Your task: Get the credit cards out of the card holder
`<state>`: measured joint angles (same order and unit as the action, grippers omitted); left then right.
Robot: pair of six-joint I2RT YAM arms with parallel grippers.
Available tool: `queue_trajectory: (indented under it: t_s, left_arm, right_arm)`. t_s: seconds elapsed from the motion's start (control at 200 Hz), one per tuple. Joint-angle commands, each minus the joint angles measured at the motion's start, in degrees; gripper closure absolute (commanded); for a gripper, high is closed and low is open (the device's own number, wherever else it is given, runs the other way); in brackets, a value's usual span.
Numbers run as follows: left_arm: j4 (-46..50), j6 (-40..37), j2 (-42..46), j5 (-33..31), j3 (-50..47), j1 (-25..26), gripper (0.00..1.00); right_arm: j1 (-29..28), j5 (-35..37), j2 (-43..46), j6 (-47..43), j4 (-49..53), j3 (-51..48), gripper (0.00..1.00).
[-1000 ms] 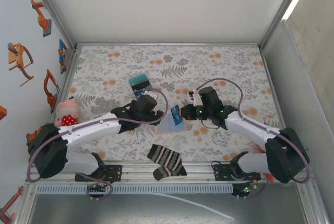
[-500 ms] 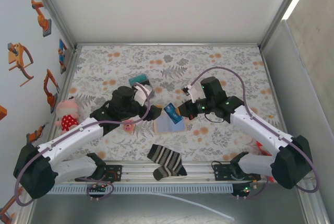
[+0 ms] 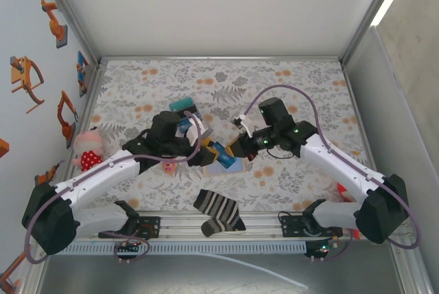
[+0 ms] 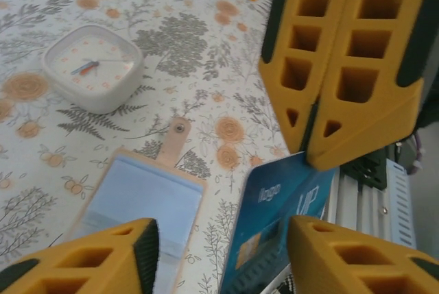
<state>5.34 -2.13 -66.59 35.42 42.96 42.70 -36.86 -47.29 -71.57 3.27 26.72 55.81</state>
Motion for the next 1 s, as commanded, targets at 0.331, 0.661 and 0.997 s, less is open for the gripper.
queue_trajectory:
  t_s: [0.331, 0.661, 0.997]
  left_arm:
    - [3.7, -2.0, 0.8, 8.6, 2.2, -0.2, 1.00]
    - [-7.7, 10.6, 13.4, -2.5, -6.5, -0.2, 1.00]
    - [-21.5, 26.7, 24.7, -11.7, -14.9, -0.2, 0.97]
  right_arm:
    - [-0.4, 0.9, 2.2, -0.3, -3.1, 1.3, 0.99]
    - [-0.3, 12.6, 14.3, 12.3, -15.4, -7.4, 0.51]
    - [-0.6, 8.8, 13.4, 34.9, -56.1, -22.8, 0.45]
